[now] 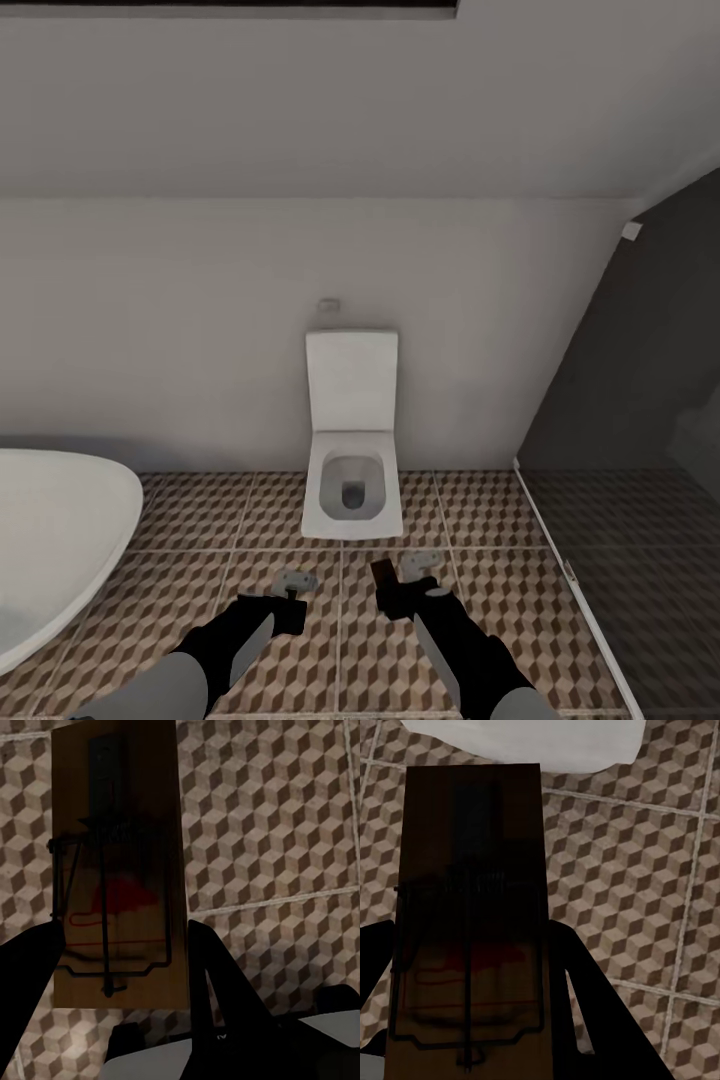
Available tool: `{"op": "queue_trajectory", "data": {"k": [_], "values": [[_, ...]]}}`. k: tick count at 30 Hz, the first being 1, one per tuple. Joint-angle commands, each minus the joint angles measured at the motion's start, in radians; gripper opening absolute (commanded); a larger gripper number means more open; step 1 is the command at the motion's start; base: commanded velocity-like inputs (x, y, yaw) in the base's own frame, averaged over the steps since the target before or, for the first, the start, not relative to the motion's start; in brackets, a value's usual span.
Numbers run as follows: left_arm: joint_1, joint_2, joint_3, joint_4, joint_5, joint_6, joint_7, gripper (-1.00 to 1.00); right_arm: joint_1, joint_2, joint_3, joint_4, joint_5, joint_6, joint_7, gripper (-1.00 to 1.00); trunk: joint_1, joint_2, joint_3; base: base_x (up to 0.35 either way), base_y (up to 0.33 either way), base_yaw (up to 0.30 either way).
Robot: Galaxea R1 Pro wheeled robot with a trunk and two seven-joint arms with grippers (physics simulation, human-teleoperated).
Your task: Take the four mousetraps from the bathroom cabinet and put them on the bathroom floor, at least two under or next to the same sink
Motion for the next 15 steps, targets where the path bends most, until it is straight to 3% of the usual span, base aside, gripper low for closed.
{"op": "queue_trajectory", "data": {"k": [1, 15], "values": [[-0.001, 0.001, -0.007, -0.001, 0.008, 0.004, 0.004, -1.00, -0.001, 0.000, 0.004, -0.002, -0.010, 0.005, -0.008, -1.00, 0.004, -0.009, -0.006, 0.000, 0.000, 0.000], [-0.001, 0.001, -0.007, -0.002, 0.008, 0.004, 0.004, -1.00, -0.001, -0.001, 0.006, -0.002, -0.009, 0.005, -0.008, -1.00, 0.058, -0.107, -0.073, 0.000, 0.000, 0.000]]}}
